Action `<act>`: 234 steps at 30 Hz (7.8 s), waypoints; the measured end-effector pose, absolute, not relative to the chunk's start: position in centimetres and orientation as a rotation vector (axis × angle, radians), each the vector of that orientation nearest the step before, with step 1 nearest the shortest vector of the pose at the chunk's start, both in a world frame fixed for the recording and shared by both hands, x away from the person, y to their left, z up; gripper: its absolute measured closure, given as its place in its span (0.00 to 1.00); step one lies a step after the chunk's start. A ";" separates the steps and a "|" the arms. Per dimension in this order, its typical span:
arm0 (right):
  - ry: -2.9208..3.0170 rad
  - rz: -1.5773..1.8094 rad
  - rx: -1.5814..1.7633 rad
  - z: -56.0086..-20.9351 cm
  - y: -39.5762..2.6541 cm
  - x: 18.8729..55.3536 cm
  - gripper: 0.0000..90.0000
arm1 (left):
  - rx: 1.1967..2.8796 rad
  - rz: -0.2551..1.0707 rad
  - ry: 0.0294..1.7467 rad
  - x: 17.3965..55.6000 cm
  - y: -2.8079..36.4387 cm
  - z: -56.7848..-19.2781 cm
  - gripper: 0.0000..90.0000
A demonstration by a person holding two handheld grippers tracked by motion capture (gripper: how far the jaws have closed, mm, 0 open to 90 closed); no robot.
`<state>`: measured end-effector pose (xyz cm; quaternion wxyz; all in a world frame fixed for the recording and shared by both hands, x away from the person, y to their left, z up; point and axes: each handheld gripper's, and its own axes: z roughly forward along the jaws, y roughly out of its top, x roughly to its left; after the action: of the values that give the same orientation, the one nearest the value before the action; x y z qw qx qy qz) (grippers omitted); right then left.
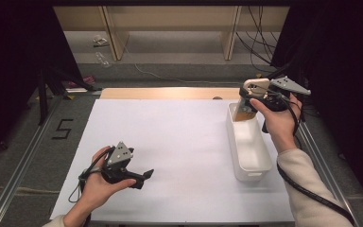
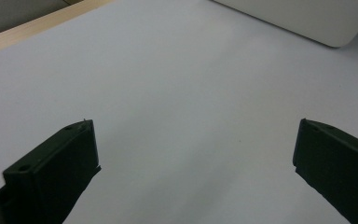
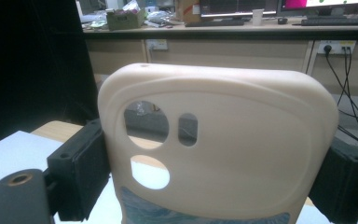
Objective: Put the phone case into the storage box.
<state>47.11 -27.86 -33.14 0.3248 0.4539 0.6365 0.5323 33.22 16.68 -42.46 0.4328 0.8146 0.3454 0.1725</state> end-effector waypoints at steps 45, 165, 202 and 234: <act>1.671 1.378 1.218 -33.5 -27.6 48.7 0.15 | 2.024 0.432 0.861 33.2 16.7 -42.4 0.00; 1.668 1.320 1.267 -33.1 -27.5 52.4 0.15 | 2.020 0.433 0.857 33.3 16.7 -42.4 0.00; 1.675 1.290 1.284 -34.0 -27.3 53.6 0.15 | 2.018 0.432 0.857 33.3 16.7 -42.4 0.00; 1.676 1.273 1.291 -34.3 -27.0 54.5 0.15 | 2.016 0.431 0.857 33.3 16.7 -42.4 0.00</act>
<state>54.45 -27.01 -34.27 0.3299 0.4936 0.6409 0.4867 33.25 16.68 -42.37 0.4390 0.8114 0.3447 0.1733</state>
